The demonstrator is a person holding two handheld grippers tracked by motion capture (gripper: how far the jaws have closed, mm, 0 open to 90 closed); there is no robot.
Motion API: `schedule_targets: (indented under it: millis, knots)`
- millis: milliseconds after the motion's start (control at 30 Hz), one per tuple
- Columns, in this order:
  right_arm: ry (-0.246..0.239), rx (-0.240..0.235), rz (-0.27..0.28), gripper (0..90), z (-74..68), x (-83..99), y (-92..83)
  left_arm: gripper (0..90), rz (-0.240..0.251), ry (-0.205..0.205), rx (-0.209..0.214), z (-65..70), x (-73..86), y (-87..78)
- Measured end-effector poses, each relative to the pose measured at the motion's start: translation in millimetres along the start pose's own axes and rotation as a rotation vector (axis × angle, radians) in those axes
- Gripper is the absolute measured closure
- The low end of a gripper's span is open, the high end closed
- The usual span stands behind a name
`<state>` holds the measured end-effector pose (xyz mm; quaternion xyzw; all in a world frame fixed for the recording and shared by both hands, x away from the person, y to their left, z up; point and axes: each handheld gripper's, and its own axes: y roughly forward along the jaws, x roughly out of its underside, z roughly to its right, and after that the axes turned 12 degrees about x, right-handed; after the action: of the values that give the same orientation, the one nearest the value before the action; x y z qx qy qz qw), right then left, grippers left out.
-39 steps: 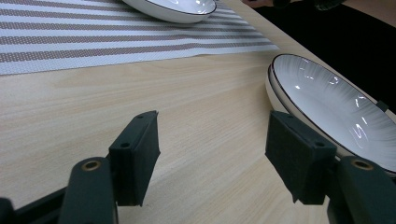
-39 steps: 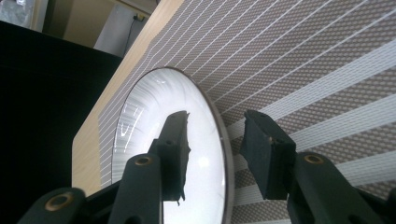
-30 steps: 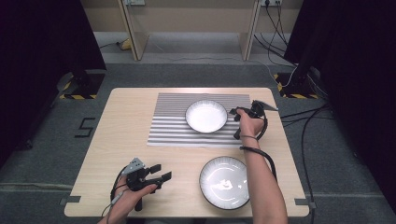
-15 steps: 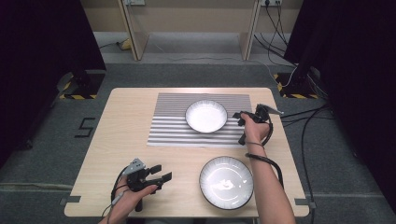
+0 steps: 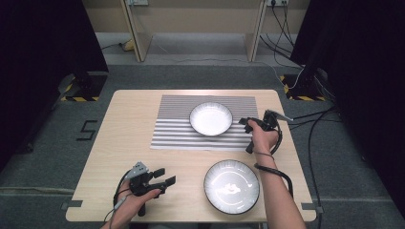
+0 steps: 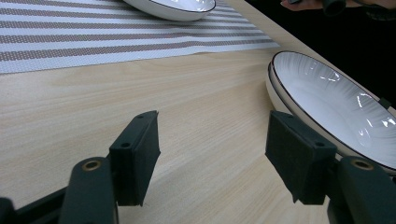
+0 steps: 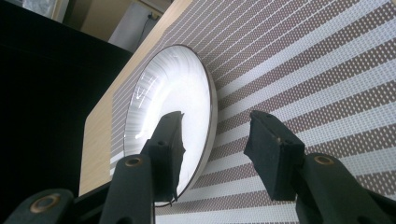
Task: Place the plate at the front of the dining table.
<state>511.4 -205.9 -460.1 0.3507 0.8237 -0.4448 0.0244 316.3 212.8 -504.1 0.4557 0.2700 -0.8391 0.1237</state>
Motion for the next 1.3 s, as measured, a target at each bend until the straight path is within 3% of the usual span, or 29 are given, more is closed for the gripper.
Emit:
schedule_targets:
  millis: [1300]
  knots:
    - [-0.039, -0.013, 0.007, 55.5, 20.3, 28.1, -30.2, 34.5, -0.004, 0.004, 0.001, 2.7, 0.4, 0.7]
